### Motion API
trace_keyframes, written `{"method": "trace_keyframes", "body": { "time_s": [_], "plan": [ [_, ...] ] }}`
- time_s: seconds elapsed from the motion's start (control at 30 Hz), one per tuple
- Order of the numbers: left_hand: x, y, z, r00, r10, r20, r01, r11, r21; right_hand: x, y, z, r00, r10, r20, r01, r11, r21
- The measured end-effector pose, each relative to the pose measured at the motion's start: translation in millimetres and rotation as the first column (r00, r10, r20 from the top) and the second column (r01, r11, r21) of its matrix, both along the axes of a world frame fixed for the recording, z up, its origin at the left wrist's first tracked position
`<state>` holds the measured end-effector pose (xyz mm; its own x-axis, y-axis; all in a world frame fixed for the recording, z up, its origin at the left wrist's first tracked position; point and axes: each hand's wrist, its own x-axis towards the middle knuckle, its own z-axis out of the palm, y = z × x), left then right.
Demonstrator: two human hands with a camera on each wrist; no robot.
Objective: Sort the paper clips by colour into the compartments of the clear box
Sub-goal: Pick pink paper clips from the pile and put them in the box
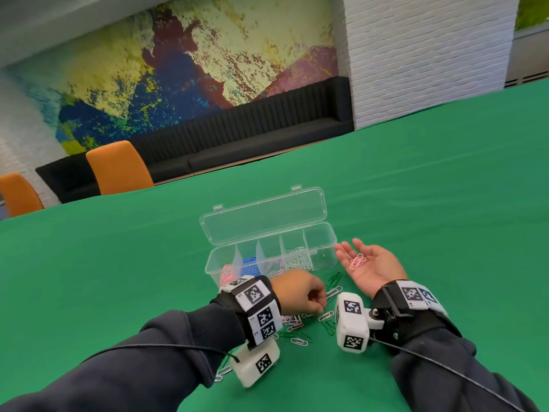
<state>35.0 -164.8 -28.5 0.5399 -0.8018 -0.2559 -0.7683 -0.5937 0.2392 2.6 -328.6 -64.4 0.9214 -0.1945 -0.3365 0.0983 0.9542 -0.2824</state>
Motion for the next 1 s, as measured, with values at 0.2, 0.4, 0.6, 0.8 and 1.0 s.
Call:
{"method": "trace_keyframes", "body": {
  "time_s": [0.2,0.4,0.6,0.8,1.0],
  "plan": [
    [-7.4,-10.6,-5.6,0.995,-0.061,0.083,0.052,0.993,0.110,1.8,3.3,-0.4,0.998,-0.020,-0.059,0.015,0.997,-0.082],
    [-7.8,-11.0,-5.9,0.995,-0.060,0.074,0.051,0.992,0.118,2.4,3.4,-2.7,0.989,0.024,-0.147,-0.053,0.979,-0.197],
    [-7.0,-9.8,-5.7,0.998,-0.027,0.048,0.024,0.997,0.068,0.2,4.2,-1.0,0.973,0.103,-0.206,-0.153,0.958,-0.244],
    [-9.0,-15.9,-6.3,0.995,-0.050,0.087,0.042,0.995,0.092,-1.3,3.9,0.9,0.974,0.098,-0.205,-0.148,0.958,-0.244],
    [-7.5,-12.0,-3.4,0.997,-0.080,0.009,0.077,0.982,0.175,-1.5,5.1,0.2,0.968,0.106,-0.227,-0.166,0.951,-0.262]
  ]
}}
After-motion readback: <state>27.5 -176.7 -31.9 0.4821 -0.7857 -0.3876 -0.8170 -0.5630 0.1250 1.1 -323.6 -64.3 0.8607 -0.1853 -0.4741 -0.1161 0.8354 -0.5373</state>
